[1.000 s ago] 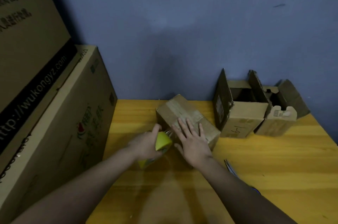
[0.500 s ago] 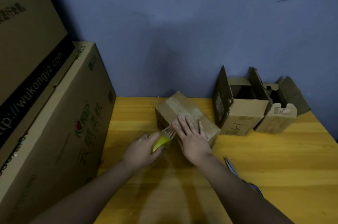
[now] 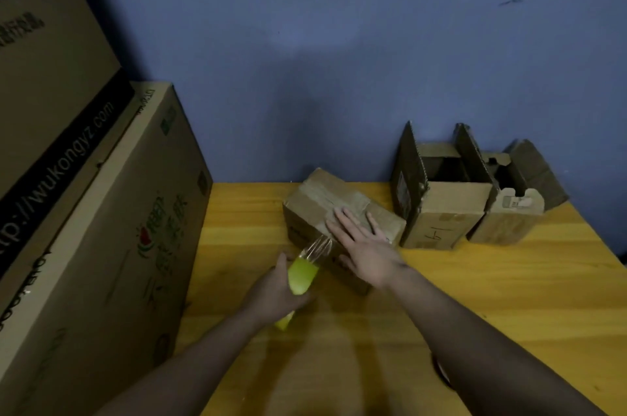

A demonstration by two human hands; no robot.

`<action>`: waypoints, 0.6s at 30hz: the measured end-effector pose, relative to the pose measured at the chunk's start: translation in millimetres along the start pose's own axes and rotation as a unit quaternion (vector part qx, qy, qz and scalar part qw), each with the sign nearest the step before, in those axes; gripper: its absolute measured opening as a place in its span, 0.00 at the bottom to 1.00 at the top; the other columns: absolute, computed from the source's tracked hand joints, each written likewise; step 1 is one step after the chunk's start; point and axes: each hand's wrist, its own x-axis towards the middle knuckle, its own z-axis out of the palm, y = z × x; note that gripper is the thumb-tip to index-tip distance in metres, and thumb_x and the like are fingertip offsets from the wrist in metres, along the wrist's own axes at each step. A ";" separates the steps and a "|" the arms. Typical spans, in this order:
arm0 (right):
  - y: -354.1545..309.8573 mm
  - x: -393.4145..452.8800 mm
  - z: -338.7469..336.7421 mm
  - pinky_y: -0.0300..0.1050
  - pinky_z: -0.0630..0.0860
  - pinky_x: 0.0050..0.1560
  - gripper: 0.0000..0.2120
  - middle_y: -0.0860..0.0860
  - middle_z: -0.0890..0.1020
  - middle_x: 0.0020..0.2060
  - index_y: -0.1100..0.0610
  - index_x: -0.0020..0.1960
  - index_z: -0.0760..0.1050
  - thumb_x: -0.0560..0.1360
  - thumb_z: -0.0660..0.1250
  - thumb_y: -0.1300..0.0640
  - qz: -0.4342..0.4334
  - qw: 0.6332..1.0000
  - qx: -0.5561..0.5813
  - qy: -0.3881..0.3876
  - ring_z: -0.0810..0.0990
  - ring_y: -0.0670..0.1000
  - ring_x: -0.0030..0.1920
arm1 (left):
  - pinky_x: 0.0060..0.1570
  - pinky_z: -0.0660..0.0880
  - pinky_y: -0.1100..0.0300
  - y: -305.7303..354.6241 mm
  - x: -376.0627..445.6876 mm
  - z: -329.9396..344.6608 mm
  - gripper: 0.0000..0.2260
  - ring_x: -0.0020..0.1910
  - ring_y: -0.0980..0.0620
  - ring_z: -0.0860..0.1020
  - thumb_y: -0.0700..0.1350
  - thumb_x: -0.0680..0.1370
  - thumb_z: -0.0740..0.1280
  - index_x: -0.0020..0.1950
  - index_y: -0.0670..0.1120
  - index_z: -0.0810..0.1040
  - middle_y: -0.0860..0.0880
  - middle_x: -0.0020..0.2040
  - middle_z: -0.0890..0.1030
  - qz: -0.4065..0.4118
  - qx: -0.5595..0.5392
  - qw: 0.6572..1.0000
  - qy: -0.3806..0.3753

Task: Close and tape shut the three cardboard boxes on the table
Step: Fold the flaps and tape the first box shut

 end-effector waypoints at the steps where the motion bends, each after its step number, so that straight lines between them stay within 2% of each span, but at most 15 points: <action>1: 6.6 0.7 -0.7 0.56 0.39 0.76 0.33 0.50 0.38 0.77 0.48 0.79 0.43 0.81 0.57 0.50 -0.014 1.000 -0.003 0.002 0.36 0.50 0.76 | 0.48 0.77 0.51 1.2 -0.8 6.6 0.32 0.52 0.46 0.79 0.57 0.68 0.74 0.65 0.50 0.62 0.49 0.57 0.79 -0.007 -0.008 1.000 0.010; 2: 12.8 0.6 -1.6 0.55 0.42 0.76 0.33 0.52 0.42 0.78 0.47 0.79 0.47 0.80 0.60 0.49 -0.024 0.999 -0.017 0.012 0.40 0.51 0.77 | 0.47 0.77 0.52 3.2 -1.2 13.6 0.31 0.50 0.47 0.80 0.56 0.68 0.74 0.65 0.51 0.62 0.50 0.56 0.79 -0.017 -0.023 0.999 0.018; 3: 17.3 -0.1 -1.0 0.55 0.50 0.75 0.33 0.55 0.51 0.78 0.47 0.78 0.52 0.78 0.64 0.48 -0.026 0.998 -0.043 0.028 0.49 0.54 0.78 | 0.47 0.77 0.52 5.6 -0.8 21.5 0.31 0.49 0.48 0.80 0.56 0.69 0.73 0.65 0.51 0.61 0.50 0.55 0.78 -0.027 -0.048 0.998 0.023; 5: 18.1 -1.8 2.8 0.57 0.68 0.67 0.36 0.58 0.69 0.71 0.48 0.75 0.61 0.72 0.72 0.47 -0.001 0.996 -0.072 0.049 0.68 0.58 0.71 | 0.48 0.76 0.54 11.9 -0.6 35.7 0.33 0.50 0.48 0.79 0.55 0.71 0.73 0.68 0.50 0.59 0.49 0.56 0.78 -0.037 -0.080 0.996 0.027; 6: 16.1 -2.5 5.8 0.57 0.72 0.62 0.37 0.57 0.72 0.68 0.49 0.74 0.63 0.69 0.74 0.47 0.017 0.996 -0.072 0.057 0.72 0.59 0.68 | 0.50 0.76 0.54 15.3 0.2 42.3 0.34 0.53 0.47 0.78 0.55 0.71 0.72 0.70 0.50 0.58 0.49 0.58 0.78 -0.040 -0.083 0.995 0.027; 8: 11.6 -4.4 12.1 0.56 0.72 0.63 0.41 0.55 0.73 0.68 0.53 0.74 0.64 0.66 0.76 0.48 0.035 0.995 -0.065 0.070 0.72 0.57 0.67 | 0.51 0.74 0.56 20.3 2.1 53.1 0.35 0.57 0.46 0.77 0.56 0.72 0.72 0.72 0.49 0.58 0.48 0.62 0.76 -0.055 -0.090 0.994 0.032; 10: 10.8 -8.2 17.0 0.55 0.66 0.70 0.42 0.54 0.70 0.71 0.56 0.75 0.63 0.65 0.76 0.50 0.037 0.993 -0.069 0.083 0.68 0.56 0.71 | 0.51 0.74 0.56 21.7 4.2 59.5 0.35 0.58 0.45 0.76 0.56 0.71 0.72 0.71 0.48 0.59 0.48 0.62 0.76 -0.070 -0.098 0.992 0.043; 12: 12.2 -13.0 19.1 0.56 0.59 0.72 0.43 0.53 0.65 0.74 0.56 0.76 0.61 0.66 0.75 0.52 0.031 0.993 -0.080 0.077 0.64 0.56 0.74 | 0.51 0.74 0.55 20.9 6.0 62.8 0.35 0.57 0.45 0.77 0.57 0.70 0.72 0.71 0.48 0.59 0.48 0.62 0.77 -0.072 -0.106 0.991 0.036; 18: 17.9 -13.9 15.7 0.62 0.66 0.67 0.49 0.52 0.64 0.75 0.50 0.77 0.56 0.64 0.78 0.57 0.067 0.990 -0.100 0.071 0.65 0.59 0.73 | 0.50 0.73 0.57 20.9 7.9 63.8 0.36 0.59 0.45 0.76 0.56 0.72 0.71 0.73 0.48 0.57 0.47 0.63 0.76 -0.056 -0.065 0.996 0.014</action>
